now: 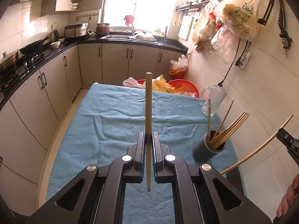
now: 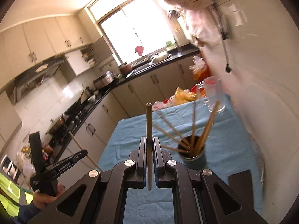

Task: Organize utensils
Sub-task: 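Carry the left tool's chopstick over the black cup while the right tool carries its own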

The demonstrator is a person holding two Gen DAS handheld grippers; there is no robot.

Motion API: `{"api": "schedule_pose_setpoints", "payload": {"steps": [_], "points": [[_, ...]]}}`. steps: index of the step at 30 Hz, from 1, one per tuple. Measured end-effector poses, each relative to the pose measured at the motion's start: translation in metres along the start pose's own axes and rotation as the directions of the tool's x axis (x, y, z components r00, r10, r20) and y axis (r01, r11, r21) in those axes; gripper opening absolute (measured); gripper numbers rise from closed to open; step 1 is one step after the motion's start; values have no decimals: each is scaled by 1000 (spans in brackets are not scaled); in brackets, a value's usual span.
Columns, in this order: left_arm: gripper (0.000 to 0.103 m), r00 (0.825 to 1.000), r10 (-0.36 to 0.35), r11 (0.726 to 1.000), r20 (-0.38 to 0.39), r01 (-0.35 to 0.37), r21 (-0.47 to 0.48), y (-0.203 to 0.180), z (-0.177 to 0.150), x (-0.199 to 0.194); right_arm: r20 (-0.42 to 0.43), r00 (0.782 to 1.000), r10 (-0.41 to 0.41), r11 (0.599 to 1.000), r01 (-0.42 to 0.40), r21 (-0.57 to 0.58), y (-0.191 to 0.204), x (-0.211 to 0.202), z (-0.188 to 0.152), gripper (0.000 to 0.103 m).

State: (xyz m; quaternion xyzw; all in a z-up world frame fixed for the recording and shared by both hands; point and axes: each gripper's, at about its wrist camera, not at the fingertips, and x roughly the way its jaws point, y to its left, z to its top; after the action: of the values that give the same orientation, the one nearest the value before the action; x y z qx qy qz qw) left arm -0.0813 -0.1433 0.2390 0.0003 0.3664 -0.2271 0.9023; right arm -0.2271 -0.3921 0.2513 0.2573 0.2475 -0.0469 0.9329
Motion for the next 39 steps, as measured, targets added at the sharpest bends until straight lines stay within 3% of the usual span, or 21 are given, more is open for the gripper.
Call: {"api": "schedule_pose_setpoints", "payload": {"steps": [14, 26, 32, 39], "points": [[6, 988, -141, 987, 71, 134, 89, -58, 40, -30, 111, 985, -132, 987, 120, 107, -53, -53, 18, 6], [6, 961, -247, 960, 127, 225, 166, -117, 87, -52, 158, 976, -152, 985, 137, 104, -63, -69, 36, 7], [6, 951, -281, 946, 127, 253, 201, -150, 98, -45, 186, 971, -149, 987, 135, 85, -63, -70, 47, 6], [6, 960, -265, 947, 89, 242, 210, -175, 96, -10, 188, 971, -147, 988, 134, 79, -66, -53, 58, 7]]}}
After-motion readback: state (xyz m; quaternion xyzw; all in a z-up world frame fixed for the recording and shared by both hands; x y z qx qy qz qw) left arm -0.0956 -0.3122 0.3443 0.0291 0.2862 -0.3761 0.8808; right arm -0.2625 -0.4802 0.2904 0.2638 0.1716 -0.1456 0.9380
